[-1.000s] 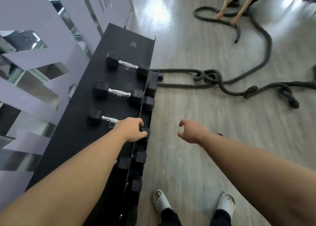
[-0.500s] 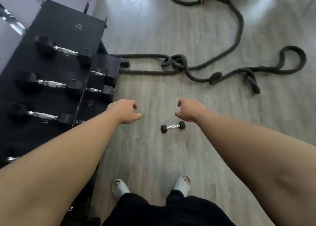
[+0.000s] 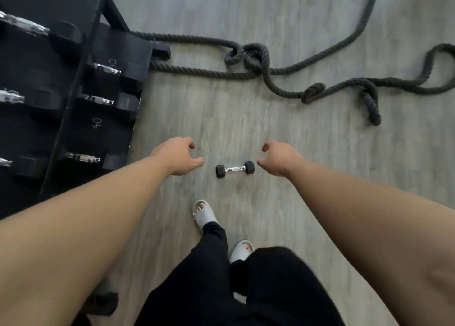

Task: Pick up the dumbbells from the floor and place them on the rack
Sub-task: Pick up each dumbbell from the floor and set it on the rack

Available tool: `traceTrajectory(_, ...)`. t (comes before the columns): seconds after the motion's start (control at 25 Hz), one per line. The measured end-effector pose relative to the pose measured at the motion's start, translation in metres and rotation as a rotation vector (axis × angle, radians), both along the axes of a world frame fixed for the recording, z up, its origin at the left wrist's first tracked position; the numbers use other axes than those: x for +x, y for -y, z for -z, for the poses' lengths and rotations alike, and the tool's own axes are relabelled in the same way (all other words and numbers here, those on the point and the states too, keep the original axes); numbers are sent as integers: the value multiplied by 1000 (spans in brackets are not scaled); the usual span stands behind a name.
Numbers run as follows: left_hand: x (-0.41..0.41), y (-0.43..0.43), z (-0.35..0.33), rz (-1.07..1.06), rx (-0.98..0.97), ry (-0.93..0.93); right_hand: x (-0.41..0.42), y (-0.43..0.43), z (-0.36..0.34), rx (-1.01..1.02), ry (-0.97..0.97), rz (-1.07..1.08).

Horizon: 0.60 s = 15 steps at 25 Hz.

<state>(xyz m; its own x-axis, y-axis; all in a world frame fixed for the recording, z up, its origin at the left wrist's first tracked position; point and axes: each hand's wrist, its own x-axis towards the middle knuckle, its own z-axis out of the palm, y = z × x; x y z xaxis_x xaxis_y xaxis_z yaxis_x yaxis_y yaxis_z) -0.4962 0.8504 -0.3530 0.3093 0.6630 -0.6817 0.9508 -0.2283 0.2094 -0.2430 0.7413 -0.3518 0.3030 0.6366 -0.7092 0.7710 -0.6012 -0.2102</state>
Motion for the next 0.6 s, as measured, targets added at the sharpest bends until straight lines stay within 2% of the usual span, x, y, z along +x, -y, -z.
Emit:
traceTrajectory(0.2,31,-30,119,-133,-97,-77,37,-43,119,-114,-52,-53)
traceTrajectory(0.4,48,-57,271,-242,-135,-128,60,-77,280,-242,-35,-212)
traceTrajectory(0.6,63,-57,440,-319,-219,-116,74,-89,448,-293,-31,-210)
